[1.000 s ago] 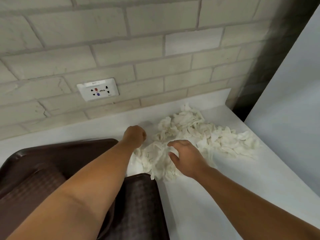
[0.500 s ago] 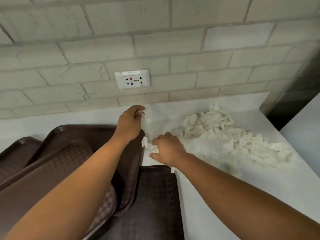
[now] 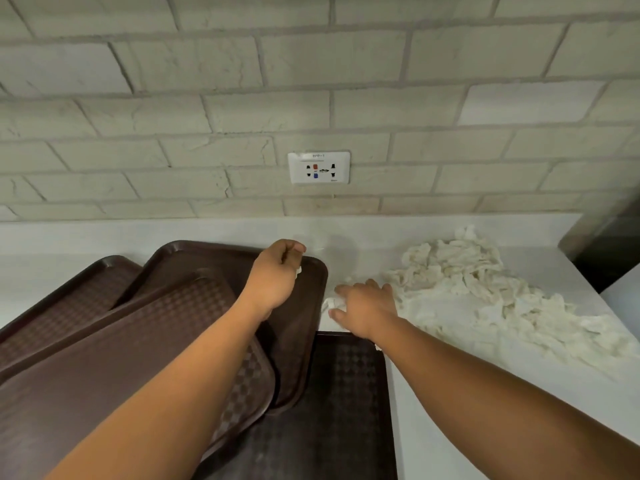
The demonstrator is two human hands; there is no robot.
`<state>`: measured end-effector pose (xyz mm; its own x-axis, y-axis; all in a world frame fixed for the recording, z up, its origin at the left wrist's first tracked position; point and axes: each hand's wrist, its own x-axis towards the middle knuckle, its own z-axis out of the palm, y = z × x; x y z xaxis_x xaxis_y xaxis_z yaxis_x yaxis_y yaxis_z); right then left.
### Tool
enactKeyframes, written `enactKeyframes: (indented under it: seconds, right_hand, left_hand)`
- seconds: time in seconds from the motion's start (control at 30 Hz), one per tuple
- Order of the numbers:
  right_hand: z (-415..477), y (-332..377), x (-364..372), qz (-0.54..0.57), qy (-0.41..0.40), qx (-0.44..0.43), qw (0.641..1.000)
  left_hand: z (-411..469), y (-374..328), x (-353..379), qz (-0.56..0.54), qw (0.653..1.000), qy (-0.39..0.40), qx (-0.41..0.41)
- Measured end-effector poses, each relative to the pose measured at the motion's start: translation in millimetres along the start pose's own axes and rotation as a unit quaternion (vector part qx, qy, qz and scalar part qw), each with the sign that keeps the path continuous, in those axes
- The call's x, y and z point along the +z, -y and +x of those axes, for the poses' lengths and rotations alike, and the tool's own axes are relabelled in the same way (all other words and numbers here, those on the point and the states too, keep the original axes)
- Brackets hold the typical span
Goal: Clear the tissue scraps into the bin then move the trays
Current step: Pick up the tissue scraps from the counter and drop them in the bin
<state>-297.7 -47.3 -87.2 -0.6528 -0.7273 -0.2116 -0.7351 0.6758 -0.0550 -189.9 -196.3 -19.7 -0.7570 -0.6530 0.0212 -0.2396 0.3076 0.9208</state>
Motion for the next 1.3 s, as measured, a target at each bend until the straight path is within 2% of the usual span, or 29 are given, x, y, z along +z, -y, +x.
enactKeyframes:
  seconds: [0.17, 0.27, 0.33, 0.4, 0.5, 0.63, 0.77, 0.83, 0.97, 1.07, 1.23, 1.3]
  right_hand:
    - [3, 6, 1, -0.033, -0.070, -0.034, 0.996]
    - [2, 4, -2, 0.013, -0.086, -0.021, 0.996]
    - [-1, -1, -8, 0.087, -0.109, 0.003, 0.990]
    - [-6, -7, -19, 0.234, -0.145, 0.038, 0.961]
    - [-23, -15, -45, 0.427, -0.189, 0.076, 0.881]
    - [-49, -26, -73, 0.545, -0.203, 0.088, 0.809]
    - [-89, -41, -88, 0.623, -0.185, 0.095, 0.754]
    - [-117, -52, -90, 0.635, -0.149, 0.099, 0.752]
    - [-178, -91, -78, 0.599, -0.082, 0.136, 0.785]
    - [-231, -126, -60, 0.535, -0.104, 0.191, 0.816]
    - [-339, -169, -25, 0.552, -0.189, 0.197, 0.788]
    - [-386, -182, -10, 0.575, -0.213, 0.211, 0.761]
  left_hand:
    - [-8, -1, -7, 0.009, 1.000, 0.010, 0.000]
    - [-12, -2, -13, 0.007, 1.000, 0.014, 0.003]
    - [-13, -4, -15, 0.003, 1.000, 0.020, -0.002]
    - [-14, -6, -14, -0.008, 1.000, 0.019, -0.005]
    - [-17, -14, -6, -0.036, 0.999, 0.027, -0.009]
    - [-30, -30, 13, -0.082, 0.994, 0.067, -0.022]
    - [-51, -47, 43, -0.060, 0.993, 0.104, 0.002]
    - [-63, -55, 59, -0.075, 0.988, 0.132, 0.007]
    - [-94, -71, 95, -0.078, 0.980, 0.184, 0.009]
    - [-130, -89, 127, -0.084, 0.970, 0.228, 0.014]
    - [-208, -119, 190, -0.056, 0.958, 0.279, 0.031]
    - [-245, -128, 218, -0.038, 0.954, 0.294, 0.038]
